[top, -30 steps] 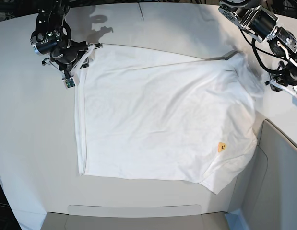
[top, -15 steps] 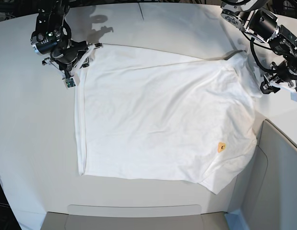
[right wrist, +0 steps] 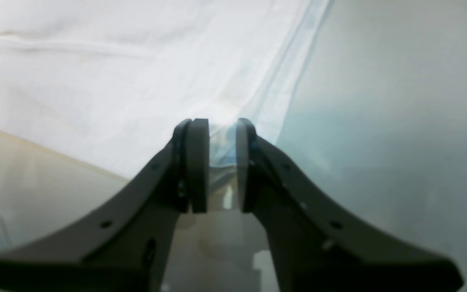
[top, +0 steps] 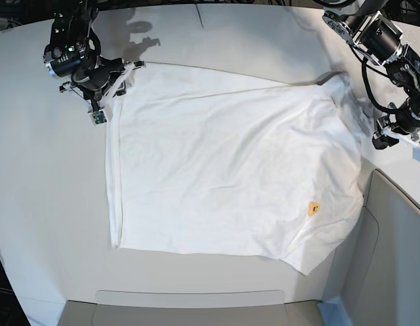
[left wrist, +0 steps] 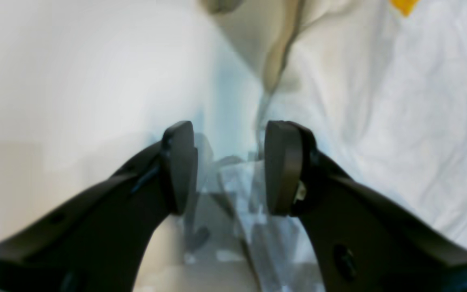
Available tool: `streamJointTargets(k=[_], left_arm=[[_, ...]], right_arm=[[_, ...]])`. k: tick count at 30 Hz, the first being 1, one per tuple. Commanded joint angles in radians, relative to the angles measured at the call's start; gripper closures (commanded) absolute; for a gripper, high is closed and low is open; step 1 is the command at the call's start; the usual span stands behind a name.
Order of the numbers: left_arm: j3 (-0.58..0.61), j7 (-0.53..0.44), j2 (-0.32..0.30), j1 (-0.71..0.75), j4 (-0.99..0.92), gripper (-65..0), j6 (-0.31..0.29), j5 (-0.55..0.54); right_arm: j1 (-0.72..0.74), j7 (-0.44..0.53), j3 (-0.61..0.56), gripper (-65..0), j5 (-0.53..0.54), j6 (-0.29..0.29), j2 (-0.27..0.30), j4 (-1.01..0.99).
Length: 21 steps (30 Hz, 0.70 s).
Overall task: Layout the t-shirt on the table in an organized manner, then fold the t-shirt properly
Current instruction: 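Release and regrasp the shirt corner with the left gripper, pulling it outward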
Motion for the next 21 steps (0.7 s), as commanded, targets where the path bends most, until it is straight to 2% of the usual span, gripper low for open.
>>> streamJointTargets(k=[1,12,21], left_arm=[[0.0,-0.014,-0.02,-0.01,0.004,-29.8,-0.001,-0.014],[-0.001,-0.009,-0.02,0.017,-0.002,-29.8,-0.001,-0.028],[0.005,-0.014,-0.02,0.117,-0.001,-29.8,-0.001,-0.222]], right_arm=[[0.007,0.011,0.001,-12.6,0.003,0.0,0.004,0.015],[0.006,0.011,0.001,-12.6,0.002,0.0,0.004,0.015],[0.007,0.011,-0.001,-12.6,0.002,0.0,0.004,0.015]])
